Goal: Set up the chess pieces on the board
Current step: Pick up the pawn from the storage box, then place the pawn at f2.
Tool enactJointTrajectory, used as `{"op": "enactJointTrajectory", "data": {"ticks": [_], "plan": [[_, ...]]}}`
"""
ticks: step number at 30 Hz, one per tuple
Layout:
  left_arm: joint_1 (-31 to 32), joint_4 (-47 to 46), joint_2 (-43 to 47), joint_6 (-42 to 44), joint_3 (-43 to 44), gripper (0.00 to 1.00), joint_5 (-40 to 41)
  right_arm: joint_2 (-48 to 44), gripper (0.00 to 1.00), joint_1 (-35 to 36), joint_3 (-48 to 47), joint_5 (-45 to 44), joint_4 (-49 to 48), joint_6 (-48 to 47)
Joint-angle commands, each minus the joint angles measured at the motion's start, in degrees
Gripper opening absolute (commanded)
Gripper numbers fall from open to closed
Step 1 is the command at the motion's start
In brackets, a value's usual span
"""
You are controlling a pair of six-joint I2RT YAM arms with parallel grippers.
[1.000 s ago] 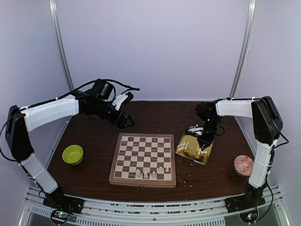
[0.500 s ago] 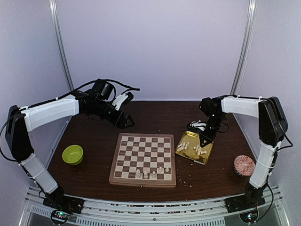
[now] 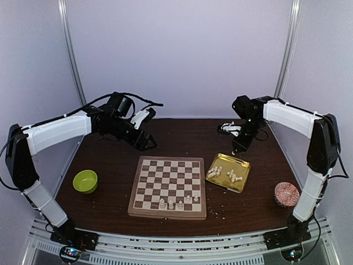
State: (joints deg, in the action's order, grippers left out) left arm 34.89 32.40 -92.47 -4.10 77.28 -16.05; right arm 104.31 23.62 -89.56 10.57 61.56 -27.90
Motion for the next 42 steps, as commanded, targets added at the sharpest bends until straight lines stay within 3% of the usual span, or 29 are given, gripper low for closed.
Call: {"op": "enactJointTrajectory", "data": {"ticks": [1, 8, 17, 29, 42], "plan": [[0.18, 1.03, 2.67, 0.36, 2.0, 0.75, 2.04, -1.3, 0.02, 7.86, -5.7, -2.52, 5.61, -1.51], [0.22, 2.75, 4.5, 0.49, 2.5, 0.75, 3.98, 4.45, 0.03, 23.18, -13.29, -2.29, 9.14, -3.42], [0.1, 3.4, 5.98, 0.9, 2.7, 0.75, 5.4, 14.69, 0.03, 32.3, -21.14, 0.33, 12.6, -4.51], [0.09, 3.53, 6.63, 1.15, 2.53, 0.75, 6.04, 23.08, 0.04, 37.4, -26.78, 3.67, 15.22, -4.17], [0.11, 3.96, 6.6, 1.42, 2.61, 0.75, 6.73, 27.62, 0.05, 38.07, -30.88, 2.55, 16.79, -3.21]]}}
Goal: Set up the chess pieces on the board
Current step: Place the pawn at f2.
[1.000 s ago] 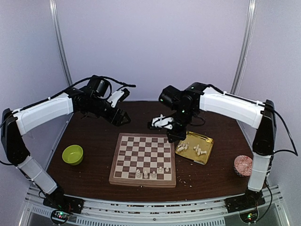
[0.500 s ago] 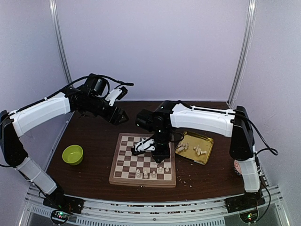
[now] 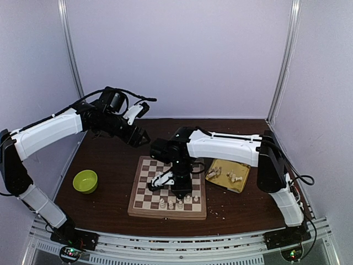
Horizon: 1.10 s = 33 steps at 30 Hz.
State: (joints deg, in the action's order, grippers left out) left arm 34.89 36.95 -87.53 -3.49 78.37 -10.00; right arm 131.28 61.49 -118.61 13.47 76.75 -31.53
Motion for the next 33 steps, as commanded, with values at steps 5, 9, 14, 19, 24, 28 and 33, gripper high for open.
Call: {"op": "enactJointTrajectory", "data": {"ticks": [5, 9, 14, 19, 24, 28, 33], "plan": [[0.09, -0.61, 1.7, 0.86, 1.52, 0.75, 0.7, 1.24, 0.06, 0.16, -1.77, -0.71, 1.79, 0.5], [0.1, -0.56, 1.67, 0.93, 1.52, 0.75, 0.7, 1.78, 0.07, 0.12, -1.67, -0.66, 2.16, 0.42], [0.09, -0.48, 1.67, 0.91, 1.52, 0.75, 0.61, 2.37, 0.07, 0.12, -1.68, -0.64, 2.08, 0.5], [0.11, -0.36, 1.76, 1.02, 1.52, 0.75, 0.72, 2.74, 0.08, 0.13, -1.8, -1.33, 1.66, 0.92], [0.09, -0.3, 1.78, 0.98, 1.52, 0.75, 0.74, 3.09, 0.09, 0.15, -1.95, -2.31, 1.12, 1.35], [0.11, -0.3, 1.78, 0.95, 1.52, 0.75, 0.68, 3.19, 0.13, 0.13, -1.89, -2.7, 0.78, 1.5], [0.17, -0.3, 1.81, 1.02, 1.52, 0.75, 0.58, 3.27, 0.15, 0.13, -2.01, -2.85, 0.37, 1.64]]}}
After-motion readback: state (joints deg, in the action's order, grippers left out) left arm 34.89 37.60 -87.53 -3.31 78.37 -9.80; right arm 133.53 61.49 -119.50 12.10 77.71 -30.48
